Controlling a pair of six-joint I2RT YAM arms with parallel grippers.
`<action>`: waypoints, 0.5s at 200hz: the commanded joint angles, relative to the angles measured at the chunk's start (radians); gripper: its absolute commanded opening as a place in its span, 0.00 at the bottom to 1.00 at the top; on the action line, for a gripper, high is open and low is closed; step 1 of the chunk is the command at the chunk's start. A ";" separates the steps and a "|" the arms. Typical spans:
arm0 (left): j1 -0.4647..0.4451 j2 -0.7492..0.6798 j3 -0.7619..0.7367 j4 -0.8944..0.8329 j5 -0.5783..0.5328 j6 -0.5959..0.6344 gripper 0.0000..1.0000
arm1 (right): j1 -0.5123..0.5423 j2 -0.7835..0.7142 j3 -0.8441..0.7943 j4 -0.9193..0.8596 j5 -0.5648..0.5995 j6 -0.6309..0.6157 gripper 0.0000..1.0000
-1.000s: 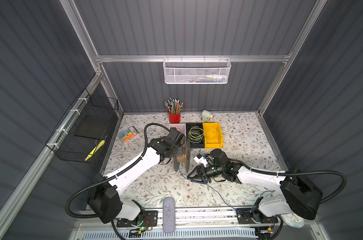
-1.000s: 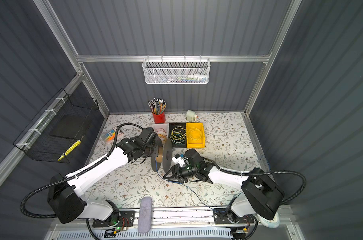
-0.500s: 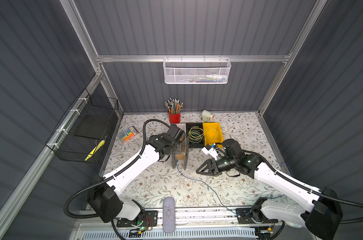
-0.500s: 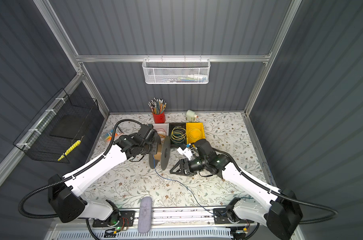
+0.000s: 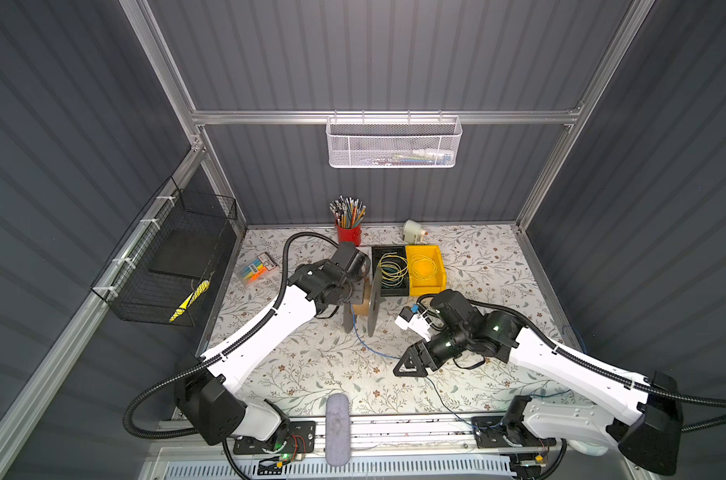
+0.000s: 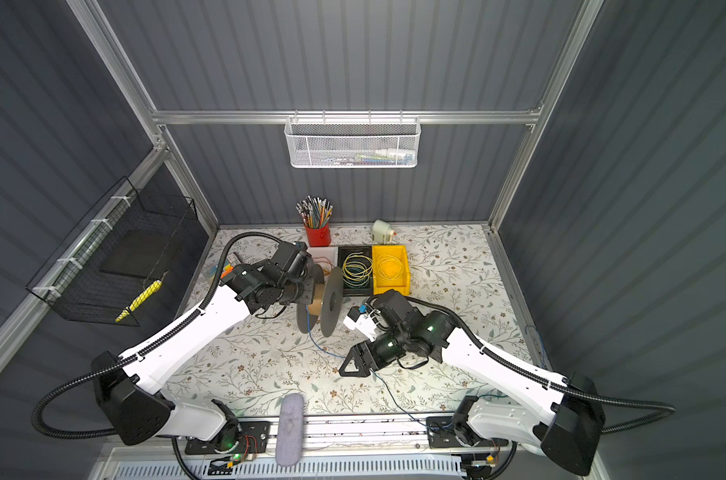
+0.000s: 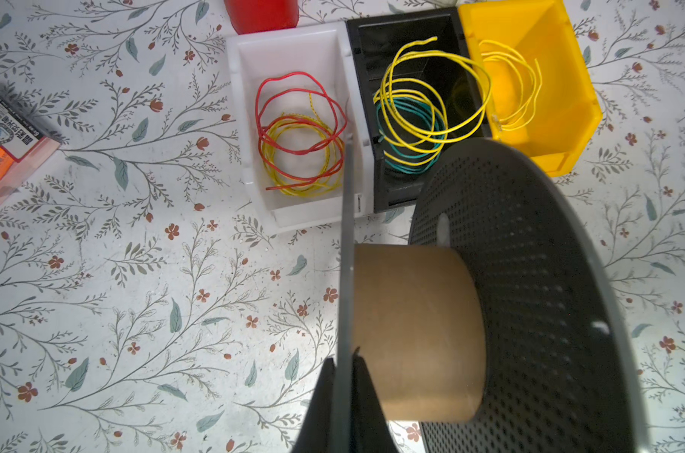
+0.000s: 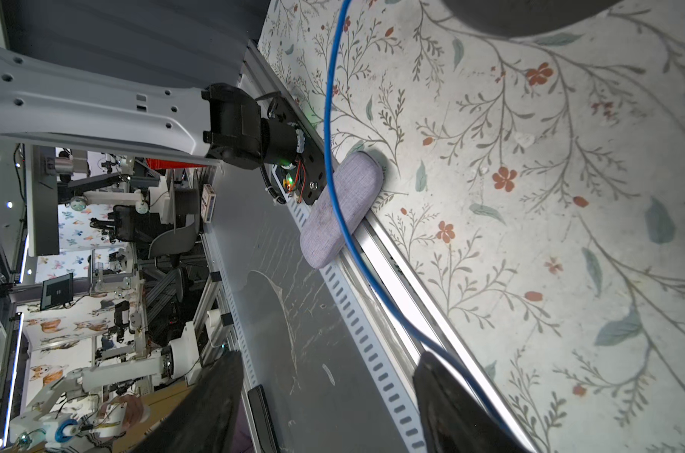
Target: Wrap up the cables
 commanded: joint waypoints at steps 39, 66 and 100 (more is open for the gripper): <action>0.005 -0.007 0.075 -0.025 0.088 0.059 0.00 | 0.043 0.040 0.026 -0.098 0.061 -0.115 0.57; 0.011 -0.015 0.087 -0.052 0.076 0.069 0.00 | 0.039 0.050 0.101 -0.201 0.139 -0.163 0.21; 0.021 -0.051 0.071 -0.086 0.047 0.083 0.00 | 0.005 0.040 0.259 -0.365 0.292 -0.229 0.00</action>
